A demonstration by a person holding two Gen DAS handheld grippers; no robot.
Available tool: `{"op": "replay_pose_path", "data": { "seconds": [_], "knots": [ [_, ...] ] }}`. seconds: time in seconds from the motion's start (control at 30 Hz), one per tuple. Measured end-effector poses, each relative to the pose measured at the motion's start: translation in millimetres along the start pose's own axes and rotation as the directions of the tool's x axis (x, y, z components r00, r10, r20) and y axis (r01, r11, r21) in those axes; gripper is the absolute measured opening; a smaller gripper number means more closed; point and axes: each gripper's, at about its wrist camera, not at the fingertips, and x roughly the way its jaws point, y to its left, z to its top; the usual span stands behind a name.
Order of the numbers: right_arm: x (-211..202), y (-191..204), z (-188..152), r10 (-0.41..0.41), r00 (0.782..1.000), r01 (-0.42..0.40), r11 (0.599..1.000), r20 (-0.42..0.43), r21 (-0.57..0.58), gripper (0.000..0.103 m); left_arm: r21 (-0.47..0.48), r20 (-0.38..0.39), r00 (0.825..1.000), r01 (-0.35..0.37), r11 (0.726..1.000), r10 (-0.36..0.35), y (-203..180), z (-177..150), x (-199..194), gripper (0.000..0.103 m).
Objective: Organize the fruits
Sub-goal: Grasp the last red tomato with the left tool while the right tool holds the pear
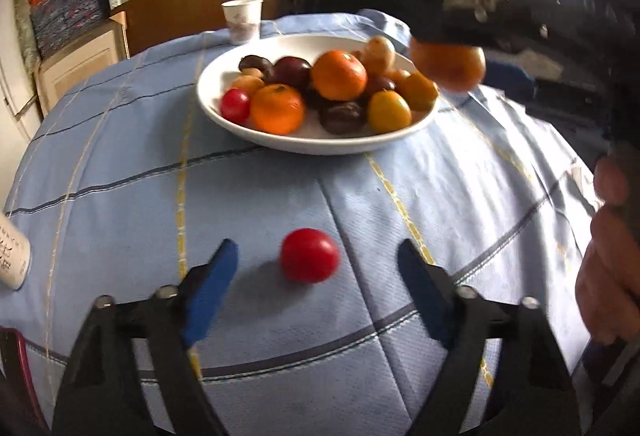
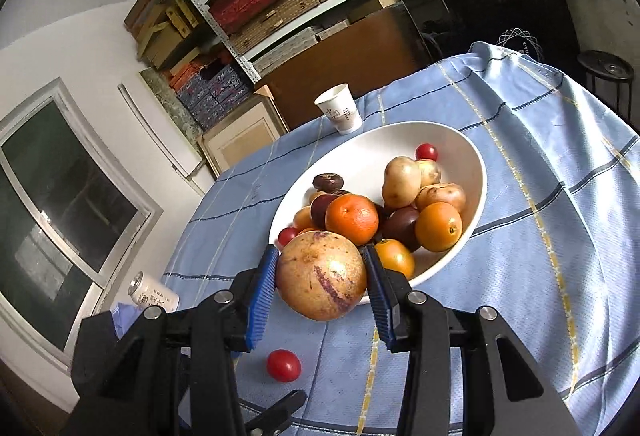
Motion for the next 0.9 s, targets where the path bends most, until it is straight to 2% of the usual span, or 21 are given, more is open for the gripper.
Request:
{"op": "replay_pose_path", "data": {
  "seconds": [0.03, 0.13, 0.37, 0.4, 0.5, 0.67, 0.8, 0.9],
  "knots": [
    [0, 0, -1, -0.001, 1.0, 0.001, 1.0, -0.002, 0.003, 0.044, 0.004, -0.009, 1.0, -0.005, 1.0, 0.005, -1, 0, 4, 0.065],
    [1, -1, -1, 0.01, 1.0, -0.01, 1.0, -0.01, 0.011, 0.044, 0.017, -0.034, 0.999, 0.001, 1.0, -0.001, -5, 1, 13, 0.053],
    [0, 2, -1, 0.019, 1.0, -0.019, 1.0, -0.016, 0.008, 0.044, 0.004, -0.04, 0.999, 0.002, 1.0, -0.002, -1, 0, 17, 0.049],
    [0, 2, -1, 0.02, 1.0, -0.02, 1.0, -0.016, 0.009, 0.044, 0.004, -0.045, 0.999, 0.003, 1.0, -0.003, -1, 1, 18, 0.043],
    [0, 2, -1, 0.016, 1.0, -0.016, 1.0, -0.013, 0.009, 0.044, -0.004, -0.062, 0.998, -0.008, 1.0, 0.007, 1, 1, 23, 0.034],
    [-1, -2, 1, 0.009, 1.0, -0.009, 1.0, -0.004, 0.027, 0.044, -0.022, -0.055, 0.998, 0.001, 1.0, -0.003, 5, 1, 21, 0.032],
    [-6, -12, 6, 0.005, 1.0, -0.007, 0.999, 0.029, 0.047, 0.044, -0.053, 0.005, 1.0, 0.021, 0.998, -0.021, 11, 5, 7, 0.032],
    [-9, -20, 14, -0.016, 0.996, 0.011, 0.999, 0.088, 0.051, 0.044, -0.069, 0.09, 0.996, 0.002, 0.998, 0.004, 18, 19, -11, 0.032]
  ]
}}
